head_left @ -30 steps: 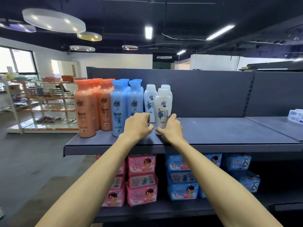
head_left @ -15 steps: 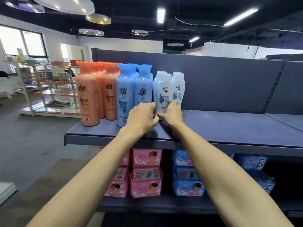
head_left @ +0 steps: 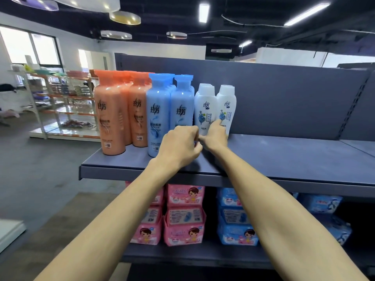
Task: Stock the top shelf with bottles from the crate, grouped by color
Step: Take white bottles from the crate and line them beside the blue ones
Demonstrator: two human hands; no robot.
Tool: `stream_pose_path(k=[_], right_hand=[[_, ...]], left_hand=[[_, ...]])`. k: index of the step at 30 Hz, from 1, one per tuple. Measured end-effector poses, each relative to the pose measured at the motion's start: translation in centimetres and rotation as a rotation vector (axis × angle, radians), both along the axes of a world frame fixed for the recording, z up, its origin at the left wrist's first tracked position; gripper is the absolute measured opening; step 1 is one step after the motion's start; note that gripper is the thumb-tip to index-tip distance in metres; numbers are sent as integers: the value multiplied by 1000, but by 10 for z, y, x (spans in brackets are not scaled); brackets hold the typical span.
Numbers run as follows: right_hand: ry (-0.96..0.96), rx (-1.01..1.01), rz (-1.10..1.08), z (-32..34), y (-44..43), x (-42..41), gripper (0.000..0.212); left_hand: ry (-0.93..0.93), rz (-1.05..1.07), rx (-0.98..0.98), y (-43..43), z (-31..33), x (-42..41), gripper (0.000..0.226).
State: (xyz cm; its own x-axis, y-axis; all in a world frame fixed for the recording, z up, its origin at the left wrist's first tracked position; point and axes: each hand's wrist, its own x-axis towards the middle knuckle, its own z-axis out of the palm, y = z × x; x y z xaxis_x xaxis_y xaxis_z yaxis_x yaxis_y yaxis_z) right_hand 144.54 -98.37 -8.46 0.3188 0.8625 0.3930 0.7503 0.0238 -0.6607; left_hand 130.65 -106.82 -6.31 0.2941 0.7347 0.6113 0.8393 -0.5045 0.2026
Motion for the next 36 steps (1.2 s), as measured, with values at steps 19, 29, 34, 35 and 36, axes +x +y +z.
stream_pose_path(k=[19,29,34,35,36], right_hand=[[-183,-102,23,26,-54,30,53],[-254,-87,39,33,-106,74,42],[-322,-48,12,28,-137,103,37],[-321,-35,6,26,-144,110,36],[-316,-23,-1,24,-152,118,35]], left_hand=[[51,-1,-123,-10,-1,2,14],[110,-19,-126,-37,2,33,16],[97,-72,-114,-55,-2,67,14],[91,-92,-110,-60,-4,76,14],[82,-110,-105,-65,-7,85,15]])
